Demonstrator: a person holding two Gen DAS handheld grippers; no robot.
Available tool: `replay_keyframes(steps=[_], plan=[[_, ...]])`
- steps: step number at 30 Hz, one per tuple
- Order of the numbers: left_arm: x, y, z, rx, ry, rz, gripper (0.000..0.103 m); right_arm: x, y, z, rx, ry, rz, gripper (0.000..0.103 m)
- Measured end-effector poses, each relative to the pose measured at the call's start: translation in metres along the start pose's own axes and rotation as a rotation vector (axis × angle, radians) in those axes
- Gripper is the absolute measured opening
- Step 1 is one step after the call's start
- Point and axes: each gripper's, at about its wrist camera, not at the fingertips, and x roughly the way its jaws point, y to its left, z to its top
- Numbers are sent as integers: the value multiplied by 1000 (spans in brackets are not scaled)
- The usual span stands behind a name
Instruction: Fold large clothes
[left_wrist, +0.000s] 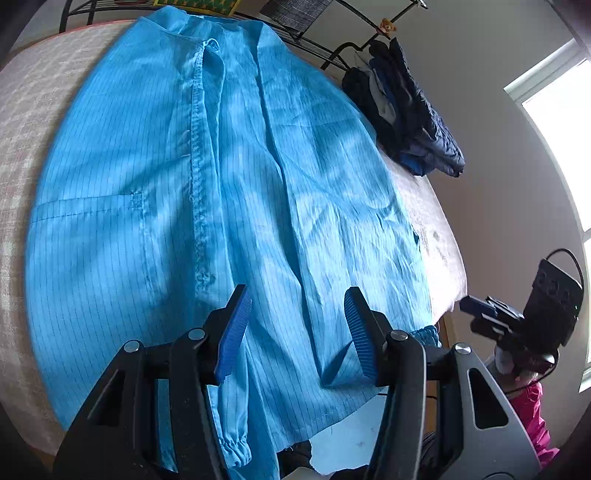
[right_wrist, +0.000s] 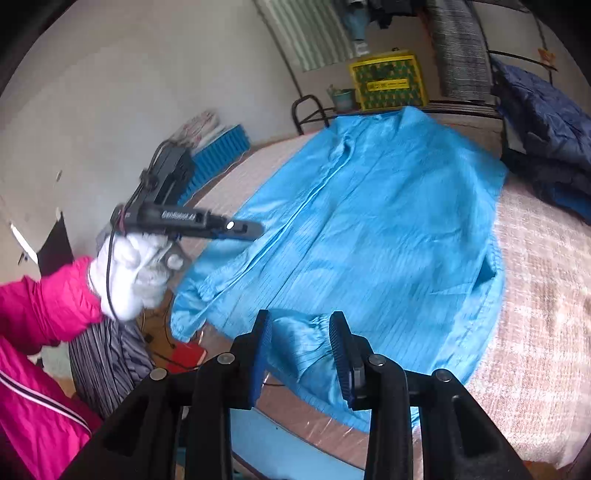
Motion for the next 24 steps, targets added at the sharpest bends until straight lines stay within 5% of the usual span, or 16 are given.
replay_keyframes(steps=[7,14,18,24], plan=[[34,-42,-24,146,79,22,54,24,-67,-1,312,45,-71,28],[58,-63,-51,214,144,-1,54,41,-34,-7,155,119,-176,28],[50,-71,-73,183,237,-157,54,47,-24,-15,87,161,-218,29],[29,-67,-64,163,169,-167,54,30,-31,-15,85,118,-198,29]])
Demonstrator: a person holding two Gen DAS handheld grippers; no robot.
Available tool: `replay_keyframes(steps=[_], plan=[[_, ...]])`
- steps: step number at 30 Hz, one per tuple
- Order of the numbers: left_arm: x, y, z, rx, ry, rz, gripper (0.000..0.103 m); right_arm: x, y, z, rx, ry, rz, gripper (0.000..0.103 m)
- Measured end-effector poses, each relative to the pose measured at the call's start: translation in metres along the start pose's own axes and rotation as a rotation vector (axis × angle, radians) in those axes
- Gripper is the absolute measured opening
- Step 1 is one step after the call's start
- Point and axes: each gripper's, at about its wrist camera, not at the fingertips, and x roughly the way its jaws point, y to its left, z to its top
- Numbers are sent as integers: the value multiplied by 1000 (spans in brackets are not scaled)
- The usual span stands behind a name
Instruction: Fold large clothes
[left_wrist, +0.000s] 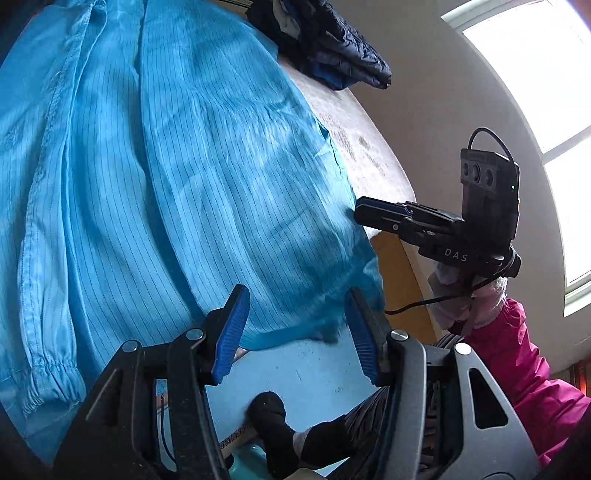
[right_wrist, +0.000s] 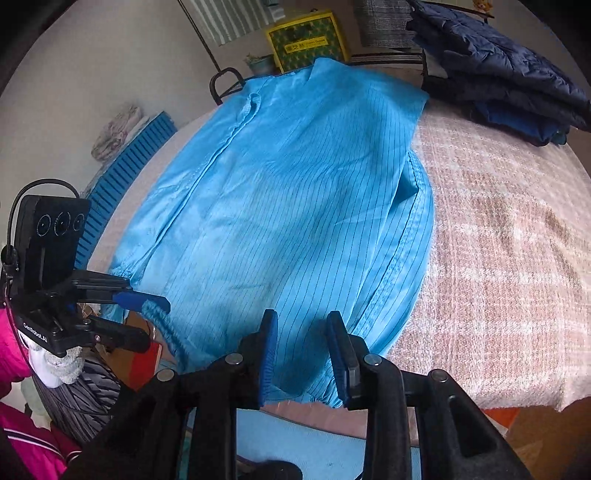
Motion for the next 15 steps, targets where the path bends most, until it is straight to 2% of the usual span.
replay_keyframes(steps=[2,6,9,12,15], plan=[[-6,7,9,-25,-37,29,54,-4,-15,10,61,-30,12,29],[-4,15,25,-50,-82,77,54,-7,-48,38,205,-74,110,31],[11,11,29,5,-73,132,54,4,-69,63,276,-67,156,34],[33,10,22,42,-17,140,54,21,-87,86,324,-64,155,40],[36,0,12,140,-15,183,54,39,-108,104,385,-70,162,42]])
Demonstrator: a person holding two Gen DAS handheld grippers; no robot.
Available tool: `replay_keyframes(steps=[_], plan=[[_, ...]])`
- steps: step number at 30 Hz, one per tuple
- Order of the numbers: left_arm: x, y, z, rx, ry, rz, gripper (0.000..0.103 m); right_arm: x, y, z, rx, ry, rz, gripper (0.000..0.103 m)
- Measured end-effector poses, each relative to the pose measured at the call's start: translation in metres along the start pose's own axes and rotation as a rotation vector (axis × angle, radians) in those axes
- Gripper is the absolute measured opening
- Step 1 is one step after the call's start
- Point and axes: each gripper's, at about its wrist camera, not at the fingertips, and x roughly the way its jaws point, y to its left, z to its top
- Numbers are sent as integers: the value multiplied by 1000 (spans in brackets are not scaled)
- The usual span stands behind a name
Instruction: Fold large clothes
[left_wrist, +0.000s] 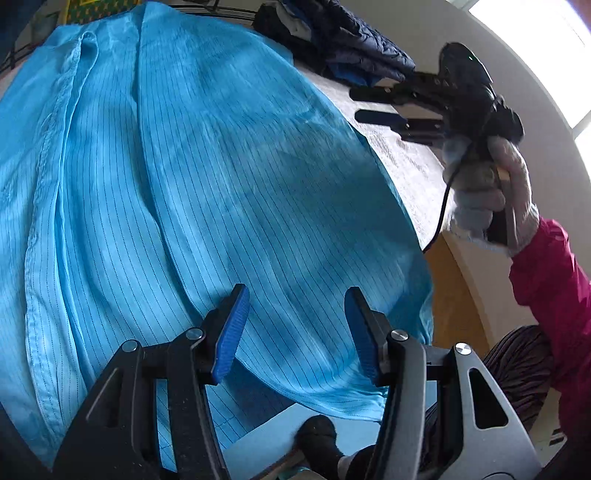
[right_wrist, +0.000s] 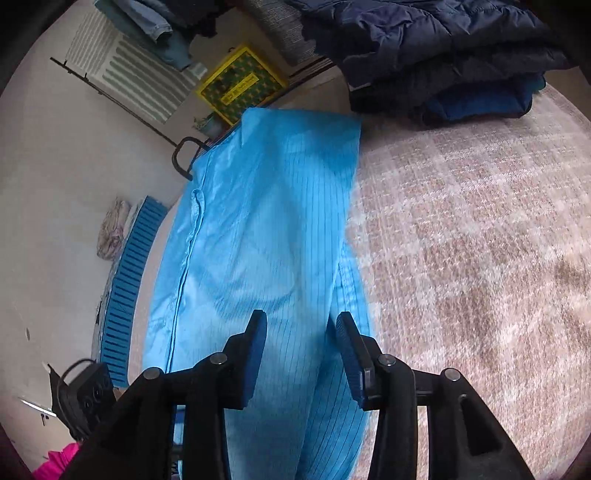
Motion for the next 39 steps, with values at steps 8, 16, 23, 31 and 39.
replay_keyframes(steps=[8,16,23,31,39], plan=[[-30,22,5,-156,-55,78,58,42,-33,67,80,-33,31,42],[-24,63,20,-342,-125,106,43,67,-39,101,95,-78,98,42],[-24,64,17,-343,-129,78,0,77,-46,130,160,-123,114,42],[-41,78,6,-401,-160,99,0,79,-36,125,135,-143,74,48],[-42,75,-5,-389,-142,124,0,73,18,141,-18,-153,205,15]])
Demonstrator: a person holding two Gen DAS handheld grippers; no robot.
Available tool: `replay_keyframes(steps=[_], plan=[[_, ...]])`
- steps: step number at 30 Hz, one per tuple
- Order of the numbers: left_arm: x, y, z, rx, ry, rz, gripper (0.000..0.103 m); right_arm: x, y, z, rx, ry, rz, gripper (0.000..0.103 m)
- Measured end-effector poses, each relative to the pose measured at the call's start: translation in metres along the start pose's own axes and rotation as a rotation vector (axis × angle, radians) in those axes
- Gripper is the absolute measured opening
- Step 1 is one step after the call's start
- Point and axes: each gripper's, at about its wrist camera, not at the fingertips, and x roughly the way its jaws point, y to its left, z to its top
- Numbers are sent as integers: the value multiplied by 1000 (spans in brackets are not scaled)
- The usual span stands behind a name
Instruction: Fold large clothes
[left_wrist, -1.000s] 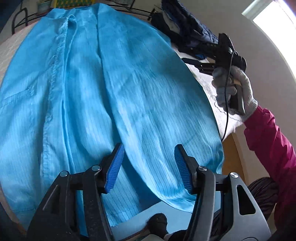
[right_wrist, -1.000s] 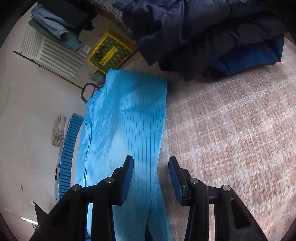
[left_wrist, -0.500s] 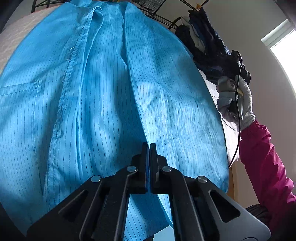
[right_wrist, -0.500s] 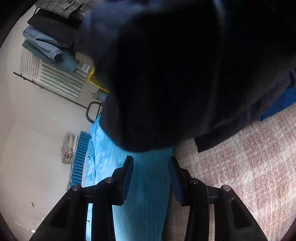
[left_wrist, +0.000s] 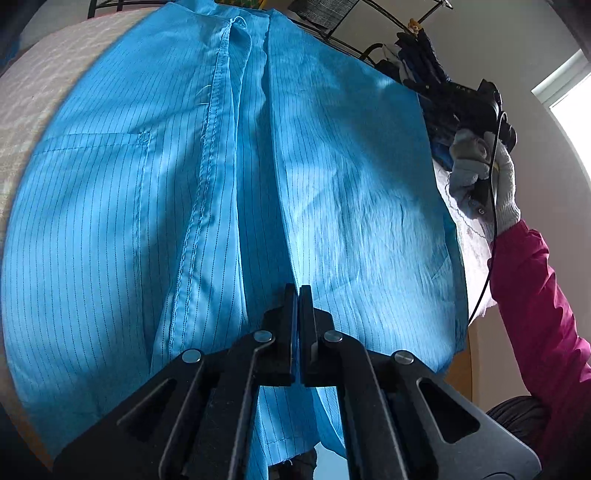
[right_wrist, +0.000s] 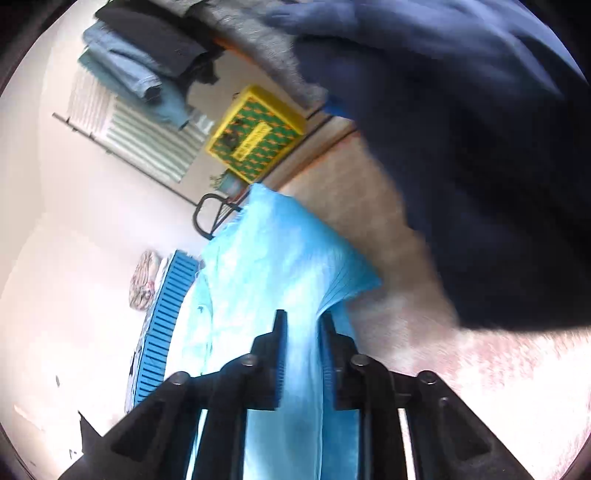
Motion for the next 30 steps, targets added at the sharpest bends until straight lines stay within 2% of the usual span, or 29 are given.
replay_keyframes(steps=[2,3,4,6,8,11,13,14,15,16,19,21,23,24,25,26,28,30], plan=[[1,1,-1,-3,6,-1,0,3,19,8,-55,16,61,16],[1,1,-1,-2,7,-1,0,4,27,10,-85,33,69,26],[1,1,-1,1,7,-1,0,7,31,12,-110,48,64,43],[0,0,-3,8,5,1,0,20,24,12,-121,81,17,50],[0,0,-3,19,5,4,0,27,10,13,-76,78,-42,50],[4,-4,-2,29,5,4,0,31,-17,18,72,45,-61,51],[4,-5,-3,34,5,4,0,34,-19,26,109,11,-94,50],[3,-4,-3,35,6,3,0,35,-16,29,99,-11,-114,49],[3,-3,-2,33,9,1,0,34,-9,34,68,-35,-139,35],[4,-3,-2,29,14,-8,0,32,3,37,11,-62,-202,28],[8,-8,-1,26,20,-24,0,28,34,46,-172,-129,-428,28],[12,-13,-1,36,26,-39,0,30,39,47,-215,-93,-469,28],[13,-17,-1,39,24,-48,0,28,40,45,-216,-49,-426,30],[15,-20,-1,42,25,-53,0,24,38,43,-199,-28,-400,38],[15,-22,-1,45,23,-55,0,19,37,40,-179,-10,-379,52],[16,-23,0,49,23,-57,0,11,36,37,-165,1,-356,57],[18,-25,-2,54,24,-66,0,-4,32,25,-159,45,-305,57],[20,-25,-2,47,34,-83,0,-19,26,8,-157,90,-297,58]])
